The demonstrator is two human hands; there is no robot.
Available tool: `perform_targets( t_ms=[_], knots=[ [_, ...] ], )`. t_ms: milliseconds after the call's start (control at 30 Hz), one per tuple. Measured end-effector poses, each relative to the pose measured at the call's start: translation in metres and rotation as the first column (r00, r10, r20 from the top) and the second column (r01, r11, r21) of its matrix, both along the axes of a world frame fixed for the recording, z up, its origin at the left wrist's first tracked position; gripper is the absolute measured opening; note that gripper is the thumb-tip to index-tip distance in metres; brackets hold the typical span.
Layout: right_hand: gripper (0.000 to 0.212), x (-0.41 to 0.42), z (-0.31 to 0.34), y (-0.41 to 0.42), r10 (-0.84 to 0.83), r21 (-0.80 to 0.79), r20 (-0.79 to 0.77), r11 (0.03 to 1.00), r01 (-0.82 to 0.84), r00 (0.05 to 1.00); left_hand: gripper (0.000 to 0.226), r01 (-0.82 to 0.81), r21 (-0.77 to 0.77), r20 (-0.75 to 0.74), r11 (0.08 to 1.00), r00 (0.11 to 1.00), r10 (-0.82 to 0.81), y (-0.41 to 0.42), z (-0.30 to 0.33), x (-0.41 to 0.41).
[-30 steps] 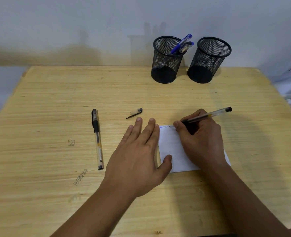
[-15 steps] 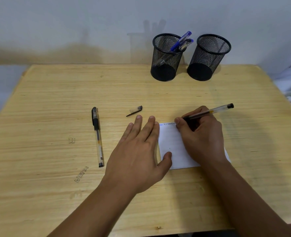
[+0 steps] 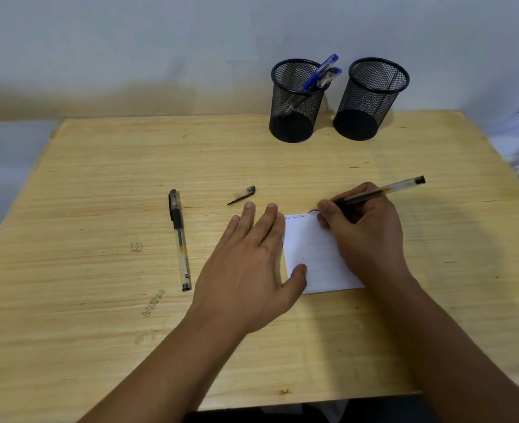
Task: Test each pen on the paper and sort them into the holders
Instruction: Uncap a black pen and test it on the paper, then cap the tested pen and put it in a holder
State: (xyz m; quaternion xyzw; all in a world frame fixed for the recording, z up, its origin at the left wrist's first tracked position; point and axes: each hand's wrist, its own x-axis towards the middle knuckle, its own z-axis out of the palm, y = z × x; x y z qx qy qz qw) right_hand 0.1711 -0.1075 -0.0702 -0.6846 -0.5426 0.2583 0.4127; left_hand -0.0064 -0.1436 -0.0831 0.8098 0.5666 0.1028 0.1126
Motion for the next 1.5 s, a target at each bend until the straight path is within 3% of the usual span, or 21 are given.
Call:
perform_targets(
  t_ms=[167, 300, 400, 600, 767, 933, 1200, 1400, 1500],
  knots=[
    [0.018, 0.008, 0.004, 0.004, 0.001, -0.040, -0.268, 0.999, -0.013, 0.963, 0.082, -0.021, 0.009, 0.038, 1.000, 0.999, 0.020, -0.001, 0.002, 0.001],
    [0.013, 0.017, 0.007, 0.006, 0.003, -0.043, -0.549, 0.999, -0.032, 0.836, 0.082, -0.023, -0.012, 0.040, 1.000, 0.999, 0.023, 0.000, 0.003, 0.002],
    [0.009, 0.020, 0.008, 0.003, -0.014, -0.036, -0.561, 0.999, -0.007, 0.828, 0.080, -0.018, -0.037, 0.076, 0.999, 0.997, 0.021, 0.001, 0.006, 0.002],
    [0.013, 0.027, 0.016, -0.012, -0.030, -0.030, -0.574, 0.999, 0.016, 0.818, 0.046, -0.203, -0.079, 0.462, 0.976, 0.860, 0.216, 0.007, 0.020, -0.006],
    [0.012, 0.032, 0.028, -0.023, -0.042, -0.041, -0.560, 0.999, 0.023, 0.827, 0.042, -0.330, 0.018, 0.351, 0.944, 0.886, 0.303, 0.048, 0.025, -0.024],
    [0.005, 0.032, 0.032, -0.035, -0.053, -0.056, -0.510, 0.998, 0.029, 0.859, 0.053, -0.347, -0.066, 0.197, 0.935, 0.915, 0.353, 0.070, 0.026, -0.027],
    [0.006, 0.030, 0.030, -0.042, -0.039, -0.059, -0.523, 0.998, 0.010, 0.851, 0.017, -0.324, -0.085, 0.214, 0.942, 0.918, 0.335, 0.078, 0.030, -0.032],
    [0.009, 0.024, 0.036, -0.044, 0.008, -0.026, -0.445, 0.999, -0.022, 0.896, 0.006, -0.327, -0.217, 0.476, 0.920, 0.787, 0.393, 0.060, 0.034, -0.032],
    [0.007, 0.020, 0.043, -0.047, 0.036, -0.007, -0.449, 0.999, -0.044, 0.893, 0.008, -0.287, -0.286, 0.641, 0.914, 0.652, 0.405, 0.045, 0.048, -0.028]
  ],
)
